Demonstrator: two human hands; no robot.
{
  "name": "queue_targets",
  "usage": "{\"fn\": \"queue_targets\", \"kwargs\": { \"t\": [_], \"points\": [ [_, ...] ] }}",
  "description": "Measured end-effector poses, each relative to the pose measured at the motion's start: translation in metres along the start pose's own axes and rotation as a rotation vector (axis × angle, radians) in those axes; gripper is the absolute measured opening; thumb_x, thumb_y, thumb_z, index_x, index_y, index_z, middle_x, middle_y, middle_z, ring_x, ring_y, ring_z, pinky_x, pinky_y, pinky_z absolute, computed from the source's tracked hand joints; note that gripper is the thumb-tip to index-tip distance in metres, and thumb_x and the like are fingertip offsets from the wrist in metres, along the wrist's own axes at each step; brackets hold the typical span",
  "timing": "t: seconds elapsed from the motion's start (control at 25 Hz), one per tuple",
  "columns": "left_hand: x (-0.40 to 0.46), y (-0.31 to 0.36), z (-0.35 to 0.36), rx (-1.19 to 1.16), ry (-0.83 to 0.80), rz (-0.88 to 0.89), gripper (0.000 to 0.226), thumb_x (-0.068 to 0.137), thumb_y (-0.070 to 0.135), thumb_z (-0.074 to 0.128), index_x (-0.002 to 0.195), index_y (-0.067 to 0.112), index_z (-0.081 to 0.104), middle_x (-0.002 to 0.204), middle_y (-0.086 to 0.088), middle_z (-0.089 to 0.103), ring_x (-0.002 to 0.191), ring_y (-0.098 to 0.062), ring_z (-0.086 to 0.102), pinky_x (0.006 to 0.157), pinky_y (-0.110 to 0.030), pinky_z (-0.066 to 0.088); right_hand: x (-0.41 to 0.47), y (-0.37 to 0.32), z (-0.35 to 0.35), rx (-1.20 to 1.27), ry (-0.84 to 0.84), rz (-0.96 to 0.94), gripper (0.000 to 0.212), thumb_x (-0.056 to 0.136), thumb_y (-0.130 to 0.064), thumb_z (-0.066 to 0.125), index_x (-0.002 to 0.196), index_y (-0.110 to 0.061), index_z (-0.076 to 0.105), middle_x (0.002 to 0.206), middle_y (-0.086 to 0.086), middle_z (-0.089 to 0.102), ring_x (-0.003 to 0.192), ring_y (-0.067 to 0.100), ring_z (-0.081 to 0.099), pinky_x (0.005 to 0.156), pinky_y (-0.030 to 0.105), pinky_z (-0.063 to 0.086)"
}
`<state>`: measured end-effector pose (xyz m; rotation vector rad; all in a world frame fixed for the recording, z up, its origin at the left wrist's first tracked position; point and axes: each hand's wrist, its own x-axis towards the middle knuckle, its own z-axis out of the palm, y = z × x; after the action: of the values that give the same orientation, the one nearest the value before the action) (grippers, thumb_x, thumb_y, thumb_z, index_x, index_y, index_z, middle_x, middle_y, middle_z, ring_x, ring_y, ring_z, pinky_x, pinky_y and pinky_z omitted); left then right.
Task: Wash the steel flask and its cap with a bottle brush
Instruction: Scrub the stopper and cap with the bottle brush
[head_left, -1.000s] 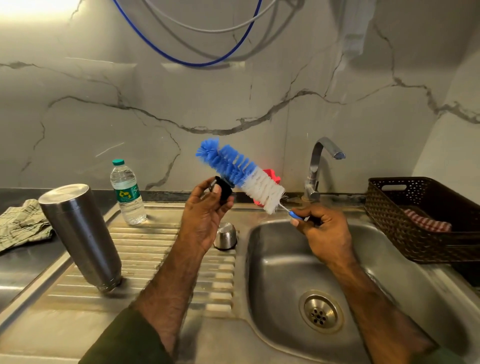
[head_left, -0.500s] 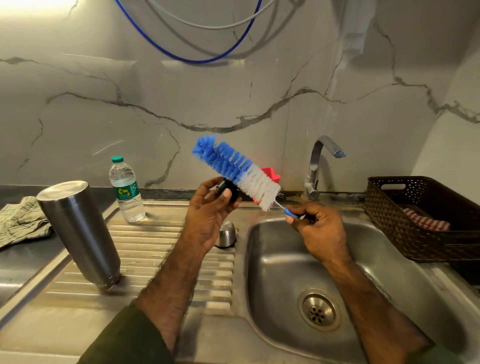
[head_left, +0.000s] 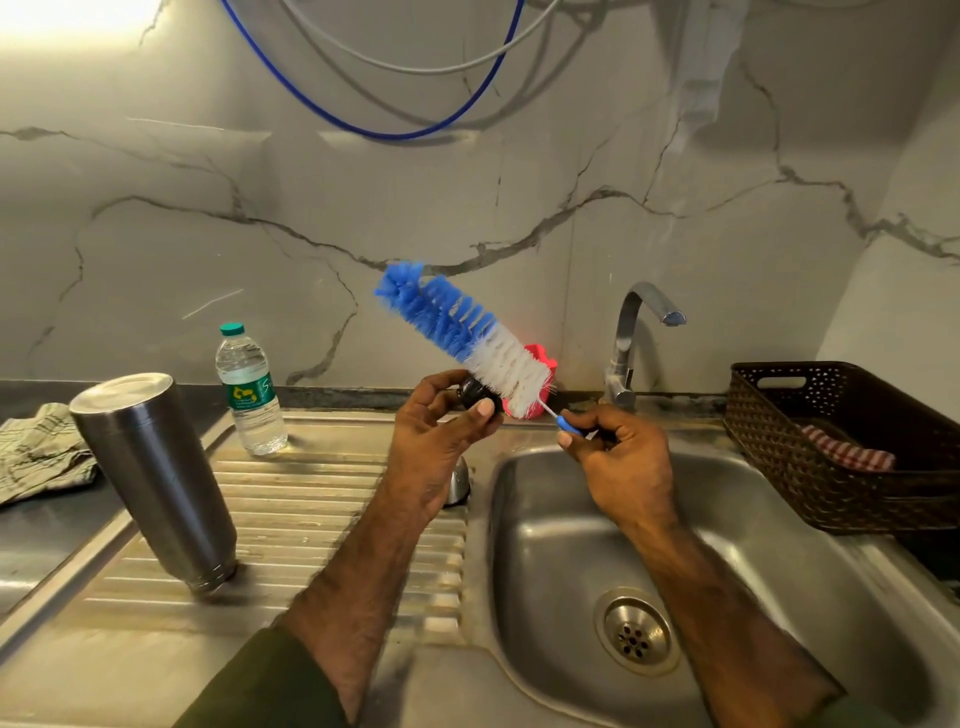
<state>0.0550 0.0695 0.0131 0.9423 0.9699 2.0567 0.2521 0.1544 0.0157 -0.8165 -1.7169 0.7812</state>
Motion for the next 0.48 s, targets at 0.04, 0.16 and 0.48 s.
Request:
{"fn": "queue_targets", "kwargs": {
  "t": [0.04,0.16,0.48],
  "points": [
    [0.001,0.0,-0.001,0.021,0.008,0.014,0.048,0.075,0.005,0.089,0.119,0.01,0.071,0.115,-0.02,0.074,0.11,-0.041,0.073,0.092,-0.048,0.062,0.0,-0.001,0.002,-0.002,0.011,0.0,0.022,0.08,-0.012,0.088,0.1,-0.02,0.082,0.088,-0.008,0.075,0.074,0.005,0.064,0.067,0.018,0.053],
    [0.009,0.008,-0.013,0.048,0.112,0.065,0.059,0.07,0.009,0.096,0.122,0.008,0.07,0.117,-0.02,0.075,0.11,-0.043,0.072,0.097,-0.054,0.06,-0.007,-0.004,0.002,0.015,-0.033,0.03,0.021,0.08,-0.009,0.087,0.096,-0.021,0.082,0.084,-0.012,0.074,0.073,0.003,0.065,0.065,0.014,0.052],
    [-0.005,-0.004,0.006,0.462,-0.013,0.116,0.058,0.069,-0.004,0.095,0.119,0.016,0.072,0.11,-0.002,0.081,0.094,-0.021,0.078,0.082,-0.036,0.064,-0.015,-0.028,-0.004,0.062,-0.099,0.075,0.018,0.088,-0.014,0.082,0.088,-0.03,0.075,0.076,-0.005,0.074,0.057,0.021,0.071,0.051,0.031,0.061]
  ]
}}
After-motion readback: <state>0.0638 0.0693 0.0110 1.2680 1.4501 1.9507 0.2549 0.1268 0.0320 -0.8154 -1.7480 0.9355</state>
